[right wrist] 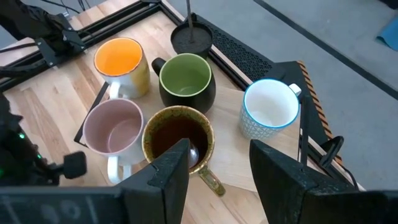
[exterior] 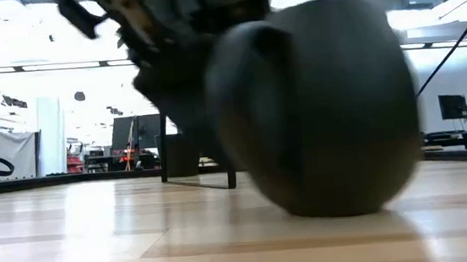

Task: Place coffee mugs
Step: Put the blue mug on the shelf

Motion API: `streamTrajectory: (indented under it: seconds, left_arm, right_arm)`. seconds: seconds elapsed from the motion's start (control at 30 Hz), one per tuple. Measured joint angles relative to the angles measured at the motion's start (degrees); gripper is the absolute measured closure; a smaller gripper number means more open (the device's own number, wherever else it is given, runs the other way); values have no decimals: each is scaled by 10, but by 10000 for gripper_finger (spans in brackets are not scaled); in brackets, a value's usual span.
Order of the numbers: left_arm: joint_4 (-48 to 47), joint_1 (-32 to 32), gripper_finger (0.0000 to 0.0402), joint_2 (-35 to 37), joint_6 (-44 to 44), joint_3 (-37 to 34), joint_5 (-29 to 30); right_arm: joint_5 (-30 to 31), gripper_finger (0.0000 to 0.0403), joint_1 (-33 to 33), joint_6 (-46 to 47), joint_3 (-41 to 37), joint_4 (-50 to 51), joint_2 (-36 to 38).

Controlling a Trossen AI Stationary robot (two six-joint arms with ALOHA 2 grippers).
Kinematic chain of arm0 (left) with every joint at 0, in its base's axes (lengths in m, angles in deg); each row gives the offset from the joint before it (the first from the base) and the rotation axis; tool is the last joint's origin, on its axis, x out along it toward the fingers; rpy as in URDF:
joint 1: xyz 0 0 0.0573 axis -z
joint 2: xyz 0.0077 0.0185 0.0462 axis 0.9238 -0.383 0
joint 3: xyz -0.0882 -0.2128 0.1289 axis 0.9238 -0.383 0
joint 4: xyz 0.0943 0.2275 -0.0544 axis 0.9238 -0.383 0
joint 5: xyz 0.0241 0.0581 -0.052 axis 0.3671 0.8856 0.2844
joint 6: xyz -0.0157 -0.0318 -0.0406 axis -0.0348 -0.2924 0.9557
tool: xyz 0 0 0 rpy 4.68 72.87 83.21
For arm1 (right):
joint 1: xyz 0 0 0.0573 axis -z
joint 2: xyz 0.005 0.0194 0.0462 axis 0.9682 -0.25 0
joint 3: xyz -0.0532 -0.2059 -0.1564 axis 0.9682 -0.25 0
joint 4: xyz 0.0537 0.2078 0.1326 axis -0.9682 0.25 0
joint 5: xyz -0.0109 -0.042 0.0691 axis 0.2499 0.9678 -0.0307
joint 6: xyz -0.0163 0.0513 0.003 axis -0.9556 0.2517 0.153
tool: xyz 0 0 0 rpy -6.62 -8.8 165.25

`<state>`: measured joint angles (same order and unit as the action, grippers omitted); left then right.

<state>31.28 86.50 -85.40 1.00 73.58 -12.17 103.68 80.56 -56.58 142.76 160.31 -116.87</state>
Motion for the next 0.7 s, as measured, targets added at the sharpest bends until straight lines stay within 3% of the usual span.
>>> streamTrajectory:
  seconds: [0.43,0.7]
  left_arm:
    - [-7,-40,401,-159,-169,230,-57]
    - [-232,-67,401,-146,-222,299,-57]
  right_arm:
    - [0,212,0,-2,0,0,0]
    - [-31,212,0,-2,0,0,0]
